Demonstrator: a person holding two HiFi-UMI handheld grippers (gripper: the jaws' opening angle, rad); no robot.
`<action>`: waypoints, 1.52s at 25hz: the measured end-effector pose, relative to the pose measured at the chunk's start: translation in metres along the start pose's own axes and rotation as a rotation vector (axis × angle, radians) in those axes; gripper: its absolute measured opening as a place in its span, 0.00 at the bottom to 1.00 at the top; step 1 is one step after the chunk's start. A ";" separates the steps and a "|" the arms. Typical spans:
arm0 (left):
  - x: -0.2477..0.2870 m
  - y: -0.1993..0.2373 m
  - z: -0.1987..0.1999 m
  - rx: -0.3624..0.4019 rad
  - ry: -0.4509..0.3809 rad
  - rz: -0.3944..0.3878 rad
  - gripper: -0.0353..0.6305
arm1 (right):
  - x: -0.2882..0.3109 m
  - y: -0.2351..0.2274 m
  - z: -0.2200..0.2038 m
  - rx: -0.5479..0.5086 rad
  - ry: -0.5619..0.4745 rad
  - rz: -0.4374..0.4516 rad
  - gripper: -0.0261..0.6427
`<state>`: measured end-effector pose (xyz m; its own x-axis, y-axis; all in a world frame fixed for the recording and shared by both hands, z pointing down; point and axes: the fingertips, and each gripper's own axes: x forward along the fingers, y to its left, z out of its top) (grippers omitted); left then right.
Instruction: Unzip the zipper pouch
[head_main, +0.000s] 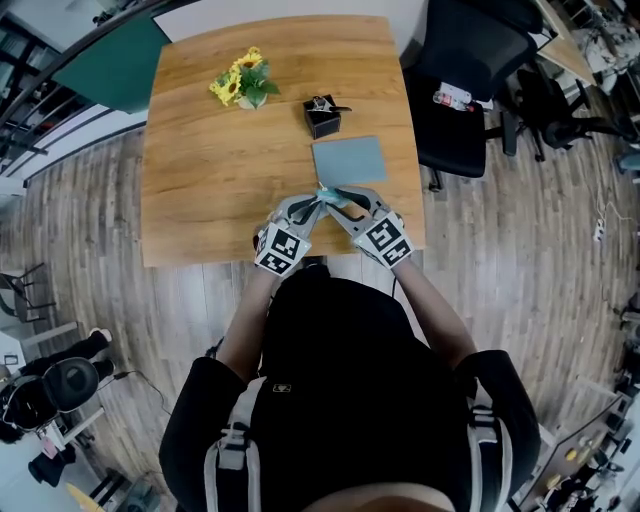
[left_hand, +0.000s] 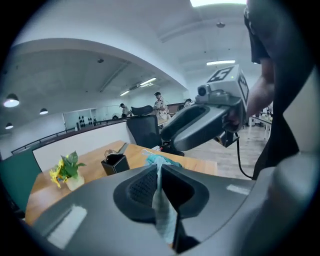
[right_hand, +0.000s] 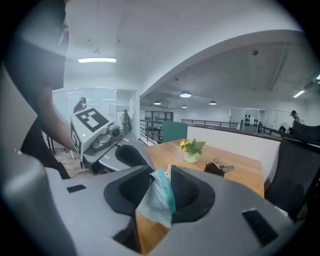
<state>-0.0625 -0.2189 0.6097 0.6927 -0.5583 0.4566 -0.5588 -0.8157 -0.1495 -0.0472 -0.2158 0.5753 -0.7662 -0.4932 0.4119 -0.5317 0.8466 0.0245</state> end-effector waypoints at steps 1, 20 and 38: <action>0.000 -0.002 0.001 0.018 0.000 0.000 0.09 | 0.002 -0.001 0.003 0.009 -0.002 -0.003 0.24; -0.003 -0.012 0.010 0.295 0.001 0.037 0.09 | 0.033 -0.026 0.013 0.361 0.097 0.072 0.22; -0.011 -0.010 0.013 0.201 -0.039 0.034 0.08 | 0.035 -0.023 0.014 0.407 0.146 0.048 0.04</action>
<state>-0.0587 -0.2062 0.5944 0.6942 -0.5881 0.4150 -0.4824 -0.8081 -0.3381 -0.0670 -0.2559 0.5762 -0.7502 -0.3967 0.5289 -0.6177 0.7058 -0.3468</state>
